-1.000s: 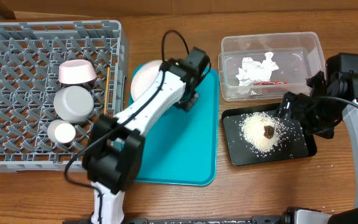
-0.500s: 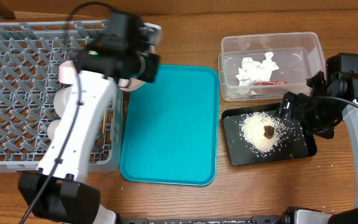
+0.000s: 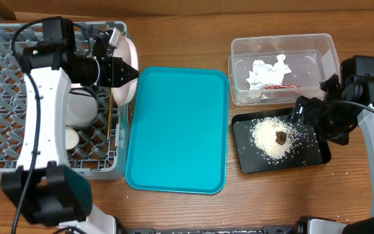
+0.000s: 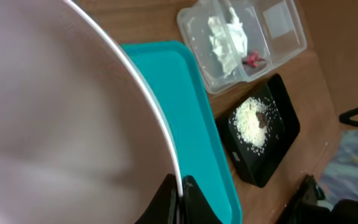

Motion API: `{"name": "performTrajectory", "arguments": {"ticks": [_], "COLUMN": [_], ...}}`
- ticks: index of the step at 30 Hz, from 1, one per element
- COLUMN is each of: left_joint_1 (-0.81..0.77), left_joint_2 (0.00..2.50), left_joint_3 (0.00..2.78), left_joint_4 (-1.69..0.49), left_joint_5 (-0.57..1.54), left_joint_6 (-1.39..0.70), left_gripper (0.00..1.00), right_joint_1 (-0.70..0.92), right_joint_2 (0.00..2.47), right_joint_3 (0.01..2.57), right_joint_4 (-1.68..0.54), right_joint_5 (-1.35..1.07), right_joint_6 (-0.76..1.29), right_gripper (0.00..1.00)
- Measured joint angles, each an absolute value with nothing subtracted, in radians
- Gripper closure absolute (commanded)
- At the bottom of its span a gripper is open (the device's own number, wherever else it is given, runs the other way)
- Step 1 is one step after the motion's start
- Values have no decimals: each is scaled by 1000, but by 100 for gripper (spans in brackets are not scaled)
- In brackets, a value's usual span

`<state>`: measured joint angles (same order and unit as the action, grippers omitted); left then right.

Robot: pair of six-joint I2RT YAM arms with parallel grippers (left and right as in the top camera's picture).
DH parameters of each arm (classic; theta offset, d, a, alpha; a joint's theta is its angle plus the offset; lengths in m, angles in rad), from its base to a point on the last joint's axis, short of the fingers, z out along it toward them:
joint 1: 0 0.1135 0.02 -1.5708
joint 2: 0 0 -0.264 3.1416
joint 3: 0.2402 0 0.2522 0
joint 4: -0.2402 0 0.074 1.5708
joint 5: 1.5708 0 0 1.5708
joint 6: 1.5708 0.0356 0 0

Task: Sort waste into correct bins and load items into the dishwasher
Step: 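Stand the white plate upright in the dish rack with the left gripper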

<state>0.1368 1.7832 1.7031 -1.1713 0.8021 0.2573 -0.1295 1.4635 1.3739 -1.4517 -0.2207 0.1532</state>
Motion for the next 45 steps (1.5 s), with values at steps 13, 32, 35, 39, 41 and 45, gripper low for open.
{"name": "performTrajectory", "arguments": {"ticks": [13,32,35,39,41,45], "left_joint_1": [192,190,174,125,107,101], "left_joint_2": [1867,1824,1766,1715,1713,1713], "left_joint_3": [1716,1715,1715,1716,1716,1716], "left_joint_4": [-1211,-1209,-1223,-1325,-1360,-1420], "left_joint_5": [704,454,350,170,117,55], "left_joint_6": [284,208,150,8,-42,-99], "left_gripper": [53,0,0,0,0,0], "right_joint_1": [-130,-93,-37,60,91,124], "right_joint_2": [1464,1464,1472,1512,1526,1537], "right_joint_3": [1374,1374,1374,1374,1374,1374], "right_joint_4": [-1451,-1178,-1103,-1010,-992,-975], "right_joint_5": [-220,-376,-389,-345,-317,-280], "right_joint_6": [153,155,154,153,153,153], "right_gripper": [0,0,0,0,0,0]}}
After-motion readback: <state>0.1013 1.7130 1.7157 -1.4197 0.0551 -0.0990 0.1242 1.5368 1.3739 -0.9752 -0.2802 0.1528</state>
